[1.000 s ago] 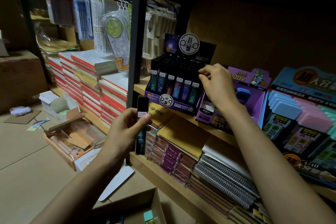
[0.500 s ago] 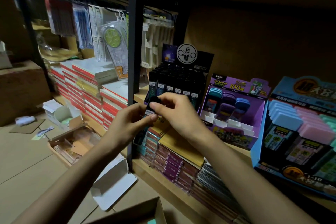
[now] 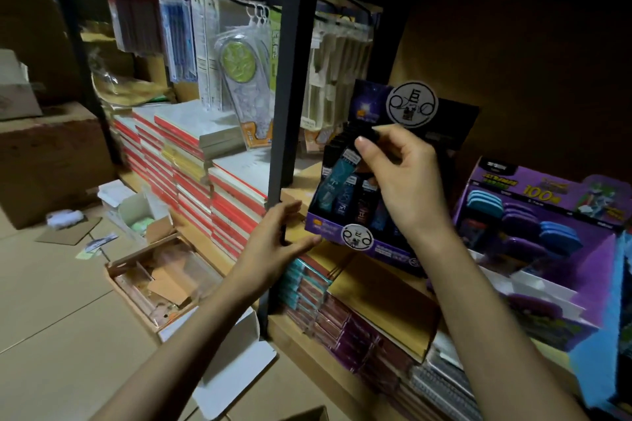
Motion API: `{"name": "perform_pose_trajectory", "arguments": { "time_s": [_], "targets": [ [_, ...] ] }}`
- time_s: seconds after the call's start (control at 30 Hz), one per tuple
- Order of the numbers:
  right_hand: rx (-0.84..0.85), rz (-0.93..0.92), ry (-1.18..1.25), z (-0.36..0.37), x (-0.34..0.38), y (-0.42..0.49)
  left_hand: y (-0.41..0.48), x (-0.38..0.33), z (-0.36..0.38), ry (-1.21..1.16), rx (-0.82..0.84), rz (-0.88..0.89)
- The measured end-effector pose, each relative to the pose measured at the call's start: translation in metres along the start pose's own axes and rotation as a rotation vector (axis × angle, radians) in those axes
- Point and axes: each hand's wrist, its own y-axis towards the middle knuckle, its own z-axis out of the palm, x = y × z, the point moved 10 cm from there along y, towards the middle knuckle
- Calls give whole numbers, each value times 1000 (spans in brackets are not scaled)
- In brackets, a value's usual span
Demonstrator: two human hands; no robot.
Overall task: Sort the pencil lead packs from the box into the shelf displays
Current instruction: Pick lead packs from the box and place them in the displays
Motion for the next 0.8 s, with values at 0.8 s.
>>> {"name": "perform_pose_trajectory", "arguments": {
  "time_s": [0.8],
  "targets": [
    [19,67,-547,23,-32,-7,-11,-10,1,38,37,46]
  ]
}}
